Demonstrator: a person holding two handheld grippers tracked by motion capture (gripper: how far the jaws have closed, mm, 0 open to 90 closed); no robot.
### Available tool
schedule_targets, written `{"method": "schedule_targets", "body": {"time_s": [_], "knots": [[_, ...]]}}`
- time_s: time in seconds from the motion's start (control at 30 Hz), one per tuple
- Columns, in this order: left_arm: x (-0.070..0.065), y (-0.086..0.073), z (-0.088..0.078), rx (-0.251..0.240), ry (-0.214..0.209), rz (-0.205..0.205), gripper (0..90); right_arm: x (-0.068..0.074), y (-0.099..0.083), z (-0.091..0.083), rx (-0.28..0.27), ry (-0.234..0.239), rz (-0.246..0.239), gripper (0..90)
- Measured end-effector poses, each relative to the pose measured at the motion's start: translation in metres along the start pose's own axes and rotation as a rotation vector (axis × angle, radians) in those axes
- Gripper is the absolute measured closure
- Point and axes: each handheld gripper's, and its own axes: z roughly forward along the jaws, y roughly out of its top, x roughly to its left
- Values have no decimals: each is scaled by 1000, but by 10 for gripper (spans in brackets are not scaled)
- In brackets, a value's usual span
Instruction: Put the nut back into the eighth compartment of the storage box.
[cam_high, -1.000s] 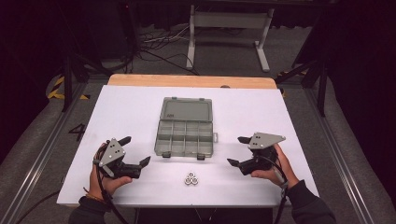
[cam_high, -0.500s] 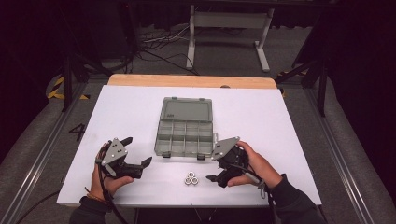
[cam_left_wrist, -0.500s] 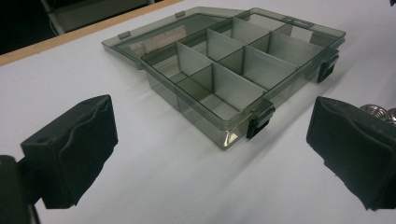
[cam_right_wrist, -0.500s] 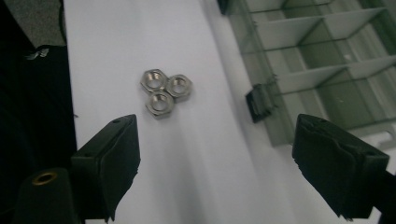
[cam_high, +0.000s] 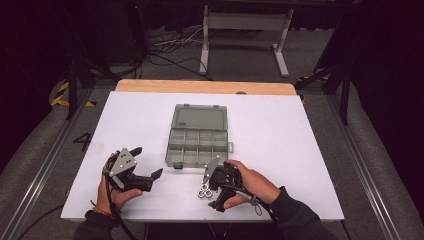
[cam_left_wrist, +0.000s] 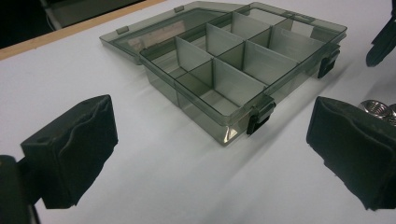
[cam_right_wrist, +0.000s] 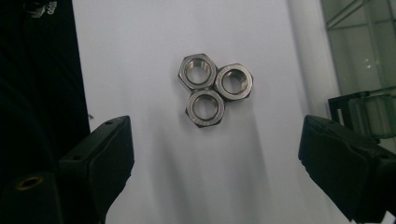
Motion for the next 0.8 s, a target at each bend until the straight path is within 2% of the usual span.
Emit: {"method": "schedule_targets", "body": {"time_s": [0.1,0.17,0.23,0.27,0.33,0.37,0.43,0.53,0.63,0.8], "knots": [[0,0,0,5,-4,3,26,-3,3,8,35,21,-6,225],[0,0,0,5,-5,4,27,-3,6,12,51,30,3,347],[0,0,1,7,-8,0,28,-4,6,13,52,26,5,382],[1,0,1,7,-11,-3,29,-4,7,15,64,39,14,456],[1,0,1,7,-15,-3,29,-4,7,15,63,39,15,476],[1,0,1,7,-15,-3,29,-5,8,14,62,30,9,522],[1,0,1,4,-19,-6,29,-6,8,14,64,27,6,561],[0,0,-1,-5,-8,1,37,-3,11,14,77,25,4,595],[1,0,-2,-14,2,-8,41,0,14,15,95,21,-25,671],[1,0,-3,-20,5,-2,41,-1,12,13,88,46,-25,705]]}}
